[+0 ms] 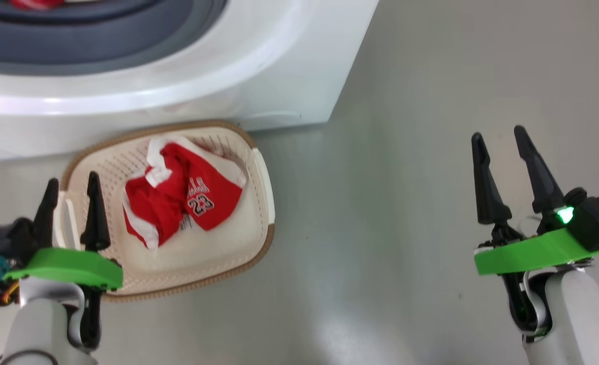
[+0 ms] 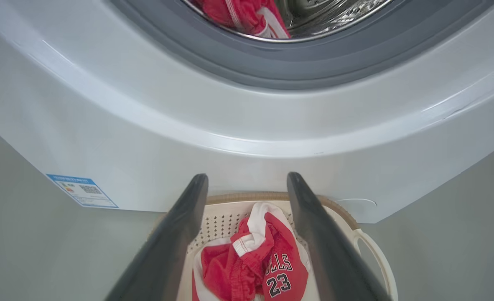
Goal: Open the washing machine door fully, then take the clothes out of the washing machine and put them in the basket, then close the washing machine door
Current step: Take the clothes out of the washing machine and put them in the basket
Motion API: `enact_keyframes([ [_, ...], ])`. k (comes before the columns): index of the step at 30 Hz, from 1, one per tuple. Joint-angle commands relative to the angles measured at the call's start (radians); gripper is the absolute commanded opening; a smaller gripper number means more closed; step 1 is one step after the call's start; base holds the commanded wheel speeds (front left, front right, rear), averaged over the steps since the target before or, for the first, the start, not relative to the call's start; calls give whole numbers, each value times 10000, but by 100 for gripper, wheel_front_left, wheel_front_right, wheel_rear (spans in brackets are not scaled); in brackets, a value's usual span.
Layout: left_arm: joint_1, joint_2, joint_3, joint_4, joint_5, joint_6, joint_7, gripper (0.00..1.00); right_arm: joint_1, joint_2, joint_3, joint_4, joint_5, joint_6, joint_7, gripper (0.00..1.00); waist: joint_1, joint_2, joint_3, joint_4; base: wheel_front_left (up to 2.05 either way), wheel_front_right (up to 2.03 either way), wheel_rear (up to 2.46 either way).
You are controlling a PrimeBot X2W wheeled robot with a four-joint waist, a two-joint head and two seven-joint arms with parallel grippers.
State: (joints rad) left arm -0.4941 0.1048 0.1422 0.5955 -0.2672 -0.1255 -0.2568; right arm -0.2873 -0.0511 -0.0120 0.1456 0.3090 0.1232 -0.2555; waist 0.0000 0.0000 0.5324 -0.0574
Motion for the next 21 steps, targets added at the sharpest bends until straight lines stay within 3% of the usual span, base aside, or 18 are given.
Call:
enact_keyframes([
  [1, 420, 229, 366, -382, 82, -52, -49, 100, 278, 9, 225, -164, 67, 75, -63, 100, 0, 0, -861, -8, 0, 0, 0],
  [21, 3379, -131, 482, -3763, 270, -52, -49, 100, 1973, -330, -62, 34, 220, 75, -63, 100, 0, 0, -3379, 333, 0, 0, 0],
])
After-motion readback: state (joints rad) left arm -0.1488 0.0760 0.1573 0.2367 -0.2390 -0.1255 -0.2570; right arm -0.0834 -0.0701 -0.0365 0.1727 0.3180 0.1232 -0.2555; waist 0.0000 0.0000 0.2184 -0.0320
